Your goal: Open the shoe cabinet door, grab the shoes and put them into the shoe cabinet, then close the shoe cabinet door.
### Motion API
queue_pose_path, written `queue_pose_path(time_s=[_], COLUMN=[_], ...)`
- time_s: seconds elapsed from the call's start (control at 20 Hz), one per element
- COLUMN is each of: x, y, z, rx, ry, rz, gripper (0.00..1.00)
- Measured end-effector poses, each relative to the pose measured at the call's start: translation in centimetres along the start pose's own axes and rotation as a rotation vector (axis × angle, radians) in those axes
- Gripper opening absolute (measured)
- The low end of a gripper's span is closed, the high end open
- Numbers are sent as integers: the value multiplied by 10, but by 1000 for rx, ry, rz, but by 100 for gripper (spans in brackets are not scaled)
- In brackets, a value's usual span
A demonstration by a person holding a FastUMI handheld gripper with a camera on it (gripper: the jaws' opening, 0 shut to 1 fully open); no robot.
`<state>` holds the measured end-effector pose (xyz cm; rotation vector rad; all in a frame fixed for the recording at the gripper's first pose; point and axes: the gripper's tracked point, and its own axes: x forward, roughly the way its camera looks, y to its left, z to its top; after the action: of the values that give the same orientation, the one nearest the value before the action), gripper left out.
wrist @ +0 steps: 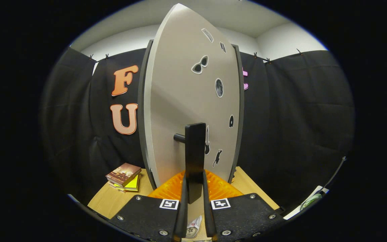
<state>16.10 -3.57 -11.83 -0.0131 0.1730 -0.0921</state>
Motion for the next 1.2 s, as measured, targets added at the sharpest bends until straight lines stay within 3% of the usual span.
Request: queue_pose_path(time_s=[0.2,0.65,1.05,1.2], x=[-9,-31,-34,-41], y=[-12,-91,-173,-203], z=[1,-10,-31,-33], rx=[0,41,107,102], ry=[-8,-14,10,5], rz=[44,114,89,35], gripper=[21,20,16,14])
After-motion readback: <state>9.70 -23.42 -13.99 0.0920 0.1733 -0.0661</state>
